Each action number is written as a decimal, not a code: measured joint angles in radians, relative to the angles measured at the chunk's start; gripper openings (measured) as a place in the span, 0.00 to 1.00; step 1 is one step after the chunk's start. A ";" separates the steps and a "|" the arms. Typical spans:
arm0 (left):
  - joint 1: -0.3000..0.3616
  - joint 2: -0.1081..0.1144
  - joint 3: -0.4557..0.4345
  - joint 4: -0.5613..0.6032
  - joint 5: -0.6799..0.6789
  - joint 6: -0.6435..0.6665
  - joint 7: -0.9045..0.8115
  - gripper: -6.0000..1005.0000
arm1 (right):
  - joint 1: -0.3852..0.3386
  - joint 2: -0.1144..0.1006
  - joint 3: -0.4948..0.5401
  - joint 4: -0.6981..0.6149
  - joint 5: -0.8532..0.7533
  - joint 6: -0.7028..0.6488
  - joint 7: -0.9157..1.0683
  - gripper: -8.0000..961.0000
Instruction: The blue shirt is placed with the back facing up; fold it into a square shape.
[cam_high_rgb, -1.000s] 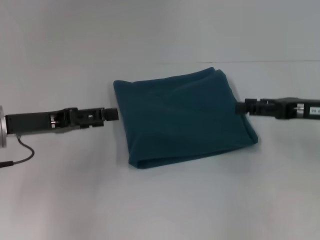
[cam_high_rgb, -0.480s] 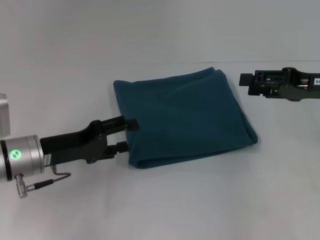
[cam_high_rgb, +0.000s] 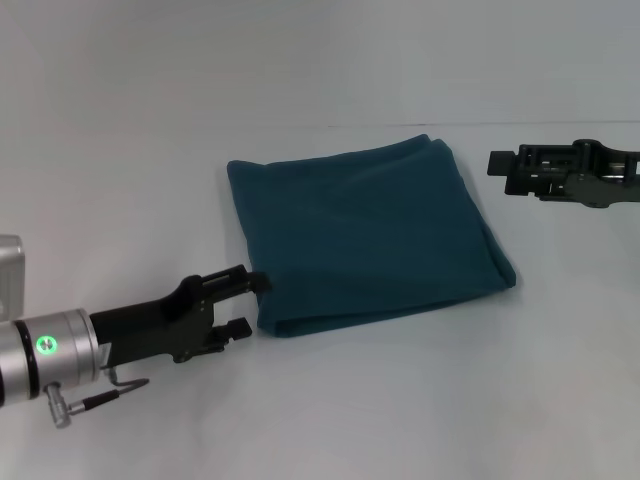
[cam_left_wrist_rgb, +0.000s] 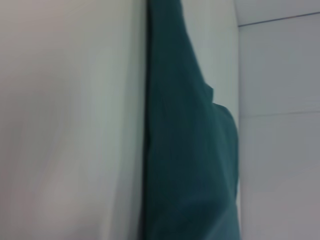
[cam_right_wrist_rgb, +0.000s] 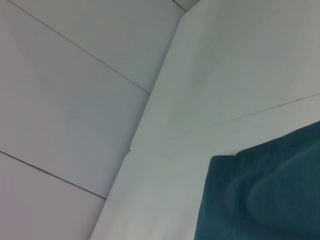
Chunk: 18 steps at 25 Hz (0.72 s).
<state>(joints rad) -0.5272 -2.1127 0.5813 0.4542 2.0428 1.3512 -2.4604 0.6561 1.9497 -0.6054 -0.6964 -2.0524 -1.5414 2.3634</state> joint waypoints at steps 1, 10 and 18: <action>0.001 -0.002 0.003 -0.006 0.000 -0.010 0.000 0.86 | 0.000 -0.001 0.000 0.003 0.000 0.000 0.000 0.72; -0.049 -0.014 0.009 -0.102 0.001 -0.128 0.040 0.86 | -0.002 -0.007 0.000 0.021 0.000 0.005 -0.003 0.72; -0.071 -0.015 0.009 -0.119 -0.001 -0.181 0.054 0.79 | -0.003 -0.009 0.000 0.023 0.003 0.007 -0.003 0.72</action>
<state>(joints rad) -0.5979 -2.1280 0.5905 0.3350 2.0417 1.1704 -2.4064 0.6535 1.9404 -0.6052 -0.6733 -2.0498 -1.5347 2.3609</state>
